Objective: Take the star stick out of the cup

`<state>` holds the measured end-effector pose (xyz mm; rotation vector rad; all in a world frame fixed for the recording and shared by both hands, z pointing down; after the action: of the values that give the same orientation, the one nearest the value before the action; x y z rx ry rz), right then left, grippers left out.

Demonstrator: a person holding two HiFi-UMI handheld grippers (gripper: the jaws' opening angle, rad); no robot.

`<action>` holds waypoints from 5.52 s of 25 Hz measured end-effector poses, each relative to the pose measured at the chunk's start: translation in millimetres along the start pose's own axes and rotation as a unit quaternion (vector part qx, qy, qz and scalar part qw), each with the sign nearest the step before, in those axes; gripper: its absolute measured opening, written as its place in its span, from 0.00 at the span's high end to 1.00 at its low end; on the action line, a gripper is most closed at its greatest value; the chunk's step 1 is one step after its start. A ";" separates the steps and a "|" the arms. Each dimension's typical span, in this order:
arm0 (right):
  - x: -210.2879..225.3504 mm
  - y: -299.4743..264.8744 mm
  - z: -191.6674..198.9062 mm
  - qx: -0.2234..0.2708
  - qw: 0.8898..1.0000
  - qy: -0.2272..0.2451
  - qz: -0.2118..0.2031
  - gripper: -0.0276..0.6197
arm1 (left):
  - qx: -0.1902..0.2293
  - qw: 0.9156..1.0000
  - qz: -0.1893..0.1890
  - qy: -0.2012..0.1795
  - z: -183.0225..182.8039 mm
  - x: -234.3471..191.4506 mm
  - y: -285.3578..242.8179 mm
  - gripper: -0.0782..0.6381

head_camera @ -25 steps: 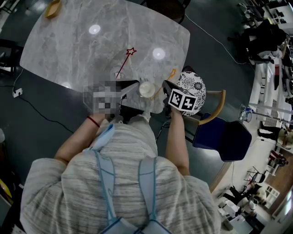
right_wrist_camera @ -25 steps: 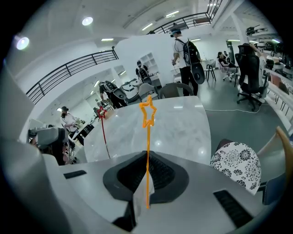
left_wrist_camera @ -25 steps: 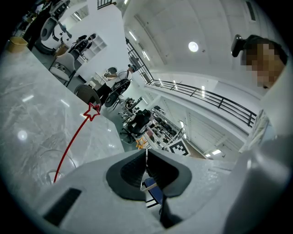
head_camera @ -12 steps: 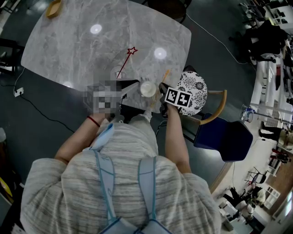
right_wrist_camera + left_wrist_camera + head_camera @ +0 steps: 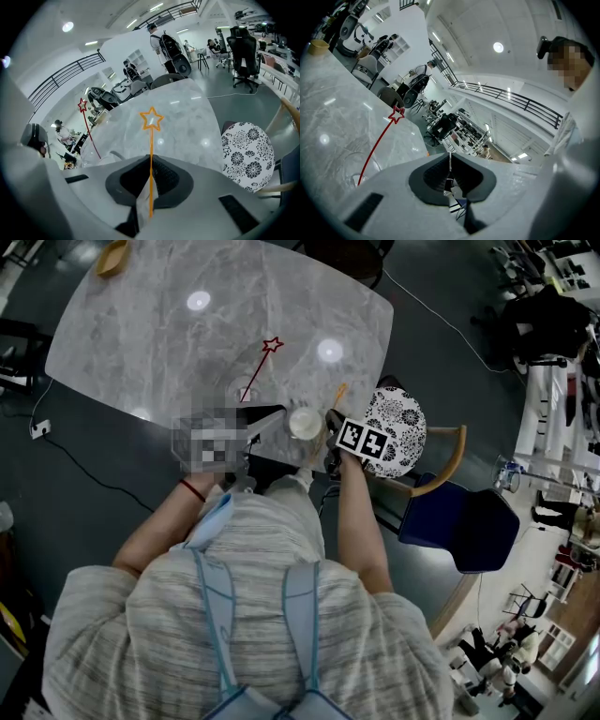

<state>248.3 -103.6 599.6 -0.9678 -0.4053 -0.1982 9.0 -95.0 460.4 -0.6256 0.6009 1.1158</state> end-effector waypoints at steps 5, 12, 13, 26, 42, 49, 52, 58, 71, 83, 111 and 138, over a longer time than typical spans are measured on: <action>-1.5 1.0 -5.1 0.022 1.000 -0.014 -0.012 0.92 | 0.000 1.000 0.000 0.000 -0.9 -1.2 0.4 0.86; -11.0 20.8 -13.5 0.051 0.998 -0.014 -0.028 0.92 | 0.003 1.000 0.002 -0.001 -2.0 -0.2 1.2 0.86; -14.0 25.4 -15.5 0.057 0.998 -0.013 -0.032 0.92 | 0.003 1.000 0.002 -0.001 -2.6 0.1 1.3 0.86; -78.6 85.2 -56.0 0.154 0.981 0.054 -0.102 0.92 | 0.019 1.000 0.009 -0.009 -10.3 4.7 6.7 0.86; -150.7 80.3 -54.9 0.143 0.965 0.144 -0.168 0.92 | 0.041 0.999 -0.006 -0.006 -11.5 -2.2 28.2 0.86; -166.3 70.5 -53.5 0.134 0.962 0.155 -0.180 0.92 | 0.053 0.998 -0.018 -0.001 -13.4 -9.3 42.5 0.86; -172.0 67.3 -54.4 0.131 0.961 0.156 -0.186 0.93 | 0.057 0.998 -0.022 0.002 -14.1 -11.8 47.2 0.86; -179.0 56.6 -53.4 0.119 0.962 0.157 -0.190 0.94 | 0.060 0.998 -0.027 0.005 -15.9 -16.9 54.4 0.86; -189.5 20.0 -56.3 0.101 0.961 0.156 -0.205 0.94 | 0.065 0.997 -0.040 0.014 -15.3 -29.4 68.6 0.86; -199.7 -8.2 -57.7 0.084 0.964 0.150 -0.205 0.93 | 0.070 0.996 -0.048 0.020 -18.6 -39.3 80.1 0.86; -193.3 -60.0 -59.4 0.053 0.975 0.129 -0.173 0.86 | 0.062 0.996 -0.059 0.033 -19.4 -60.0 87.2 0.86; -200.5 -30.9 -80.8 0.088 0.969 0.141 -0.180 0.93 | 0.075 0.995 -0.057 0.032 -22.9 -55.9 86.1 0.86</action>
<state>75.7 -191.1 498.5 -0.6729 -0.3280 -0.6134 -92.7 -119.6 471.5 -0.5590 0.6890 0.9381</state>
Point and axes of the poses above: the fingertips, and each gripper's own axes: y backward along the fingers, x to its right, z out of its underside, the point moved 7 cm from there along y, backward along the fingers, and after that the axes turned 2 degrees about z, right-handed, at the moved point
